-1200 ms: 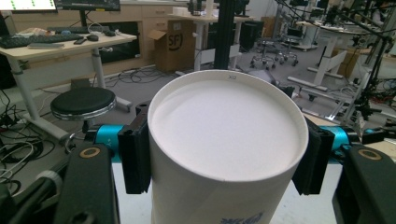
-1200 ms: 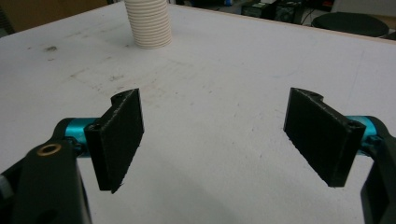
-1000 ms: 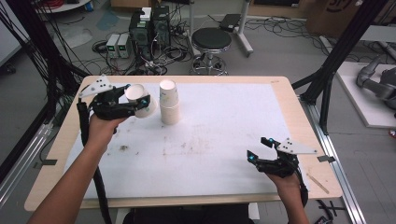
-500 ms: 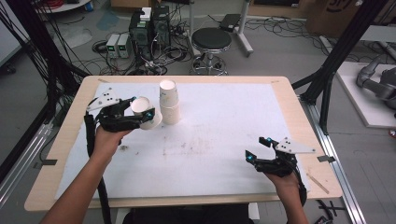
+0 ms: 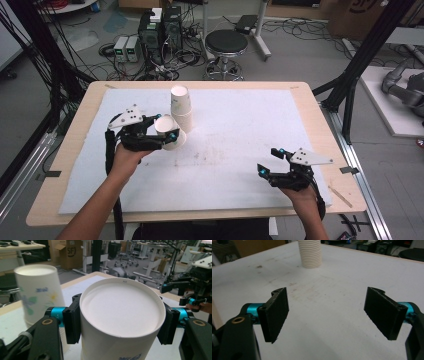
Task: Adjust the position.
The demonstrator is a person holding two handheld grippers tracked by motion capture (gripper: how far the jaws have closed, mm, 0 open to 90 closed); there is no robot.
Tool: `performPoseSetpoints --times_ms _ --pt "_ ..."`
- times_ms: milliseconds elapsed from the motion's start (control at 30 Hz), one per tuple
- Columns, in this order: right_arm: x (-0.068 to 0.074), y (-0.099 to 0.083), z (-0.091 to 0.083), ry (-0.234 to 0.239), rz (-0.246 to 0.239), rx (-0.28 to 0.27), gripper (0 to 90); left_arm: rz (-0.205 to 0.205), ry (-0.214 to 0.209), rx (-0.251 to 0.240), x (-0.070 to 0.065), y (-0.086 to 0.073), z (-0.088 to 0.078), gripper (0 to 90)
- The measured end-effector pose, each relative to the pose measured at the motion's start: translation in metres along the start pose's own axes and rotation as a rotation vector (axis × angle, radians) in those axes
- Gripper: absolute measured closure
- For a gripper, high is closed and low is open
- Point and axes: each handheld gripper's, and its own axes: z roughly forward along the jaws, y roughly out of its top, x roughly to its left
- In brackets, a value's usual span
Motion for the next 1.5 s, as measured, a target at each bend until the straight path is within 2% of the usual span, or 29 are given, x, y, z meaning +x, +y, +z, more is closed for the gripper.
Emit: performPoseSetpoints --times_ms 167,467,700,967,1033,1267,1500 --pt "0.010 0.004 0.005 0.056 -0.030 0.006 20.4 0.002 -0.060 0.014 -0.011 -0.011 0.011 35.0" --pt "0.018 0.009 0.015 0.134 -0.051 0.015 20.4 -0.006 -0.121 0.022 -0.022 -0.021 0.019 35.4" --pt "0.027 0.020 0.028 0.213 -0.079 0.016 20.5 0.002 -0.196 0.020 -0.029 -0.021 0.026 35.5" --pt "0.039 0.033 0.052 0.294 -0.135 0.037 20.5 0.014 -0.261 0.043 -0.035 -0.021 0.034 35.5" --pt "0.043 0.034 0.056 0.318 -0.131 0.048 20.5 0.018 -0.274 0.048 -0.037 -0.021 0.035 35.5" --pt "0.049 0.036 0.069 0.358 -0.143 0.063 20.5 0.026 -0.309 0.063 -0.044 -0.021 0.043 35.4" --pt "0.056 0.037 0.078 0.397 -0.157 0.063 20.5 0.038 -0.367 0.083 -0.054 -0.021 0.055 35.4"
